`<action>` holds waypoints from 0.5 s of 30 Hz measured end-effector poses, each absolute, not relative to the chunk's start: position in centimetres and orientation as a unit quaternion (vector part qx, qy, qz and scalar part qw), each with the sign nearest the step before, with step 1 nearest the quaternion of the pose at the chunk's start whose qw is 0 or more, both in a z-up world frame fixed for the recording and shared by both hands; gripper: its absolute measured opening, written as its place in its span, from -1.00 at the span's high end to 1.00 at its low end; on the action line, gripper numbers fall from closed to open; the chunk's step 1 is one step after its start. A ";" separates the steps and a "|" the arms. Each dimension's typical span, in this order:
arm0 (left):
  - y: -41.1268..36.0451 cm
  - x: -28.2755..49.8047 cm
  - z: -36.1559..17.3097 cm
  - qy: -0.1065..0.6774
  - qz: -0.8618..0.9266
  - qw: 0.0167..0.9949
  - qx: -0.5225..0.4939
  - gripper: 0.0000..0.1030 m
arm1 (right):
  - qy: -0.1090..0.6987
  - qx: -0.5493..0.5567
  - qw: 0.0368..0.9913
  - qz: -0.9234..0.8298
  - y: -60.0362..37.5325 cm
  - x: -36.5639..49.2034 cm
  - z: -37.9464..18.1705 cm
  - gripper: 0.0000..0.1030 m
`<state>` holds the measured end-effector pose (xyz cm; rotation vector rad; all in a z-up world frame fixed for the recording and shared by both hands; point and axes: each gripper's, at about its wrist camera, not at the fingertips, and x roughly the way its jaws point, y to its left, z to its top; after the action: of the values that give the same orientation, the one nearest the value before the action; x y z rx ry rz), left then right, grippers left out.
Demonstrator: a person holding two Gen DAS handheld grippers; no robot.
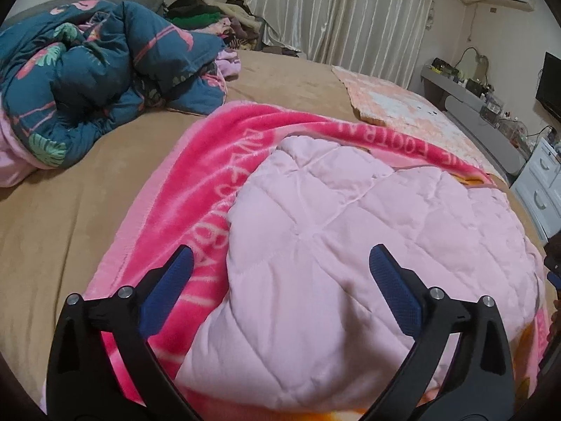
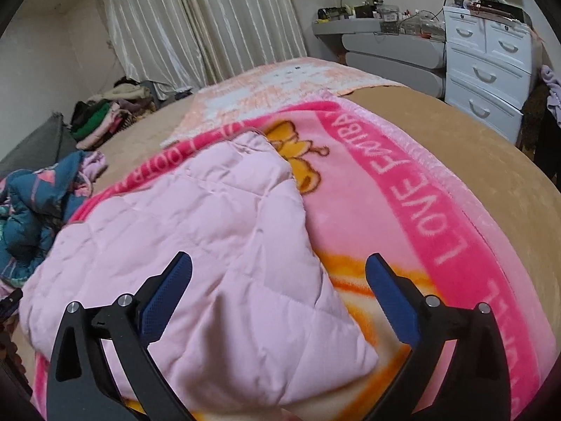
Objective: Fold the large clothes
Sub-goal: 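Open both grippers and release the jacket edge, then move both grippers to the side of the folded jacket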
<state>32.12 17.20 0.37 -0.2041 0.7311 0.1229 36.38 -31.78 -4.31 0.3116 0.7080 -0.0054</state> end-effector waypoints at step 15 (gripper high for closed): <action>15.4 27.6 2.5 0.344 0.080 0.933 -0.067 -0.82 | 0.313 0.147 0.937 0.037 -30.1 31.5 -1.3 -0.92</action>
<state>27.59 15.37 2.51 -0.1364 0.7036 0.1628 31.50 -30.08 -1.29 0.2999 0.6401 0.0755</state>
